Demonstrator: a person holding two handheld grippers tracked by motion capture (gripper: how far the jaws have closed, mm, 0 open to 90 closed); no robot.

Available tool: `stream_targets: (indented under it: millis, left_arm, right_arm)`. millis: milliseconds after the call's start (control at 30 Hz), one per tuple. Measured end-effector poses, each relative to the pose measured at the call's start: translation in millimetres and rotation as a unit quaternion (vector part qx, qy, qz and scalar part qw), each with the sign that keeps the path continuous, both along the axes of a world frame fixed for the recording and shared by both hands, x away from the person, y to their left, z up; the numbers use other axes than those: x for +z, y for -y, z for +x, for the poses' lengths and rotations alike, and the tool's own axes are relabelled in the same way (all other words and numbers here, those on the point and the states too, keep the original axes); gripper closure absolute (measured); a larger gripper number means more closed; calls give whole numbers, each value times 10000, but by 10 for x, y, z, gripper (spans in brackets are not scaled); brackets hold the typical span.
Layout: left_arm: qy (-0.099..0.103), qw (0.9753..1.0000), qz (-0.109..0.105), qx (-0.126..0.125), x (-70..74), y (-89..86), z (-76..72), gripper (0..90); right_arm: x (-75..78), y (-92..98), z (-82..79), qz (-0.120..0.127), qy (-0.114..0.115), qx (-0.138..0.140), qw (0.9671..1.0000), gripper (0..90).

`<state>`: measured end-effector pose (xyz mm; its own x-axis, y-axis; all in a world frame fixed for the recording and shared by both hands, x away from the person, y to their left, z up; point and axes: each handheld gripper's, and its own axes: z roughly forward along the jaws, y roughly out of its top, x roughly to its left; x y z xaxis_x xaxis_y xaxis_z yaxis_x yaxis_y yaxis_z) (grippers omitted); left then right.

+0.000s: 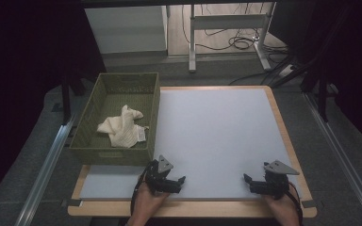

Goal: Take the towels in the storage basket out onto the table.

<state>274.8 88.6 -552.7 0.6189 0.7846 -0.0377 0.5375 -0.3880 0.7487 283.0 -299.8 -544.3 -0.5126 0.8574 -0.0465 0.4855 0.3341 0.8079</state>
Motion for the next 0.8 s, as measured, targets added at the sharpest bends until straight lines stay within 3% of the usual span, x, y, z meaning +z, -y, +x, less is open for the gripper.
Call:
stream_targets:
  millis: [633, 800]
  left_arm:
    - [-26, 10000, 22, 48, 3, 6, -3, 64]
    - [-224, 9996, 146, 36, 44, 30, 39, 61]
  right_arm:
    - [-1, 3, -2, -9, 6, 4, 10000, 62]
    - [-1, 3, -1, 0, 5, 10, 10000, 62]
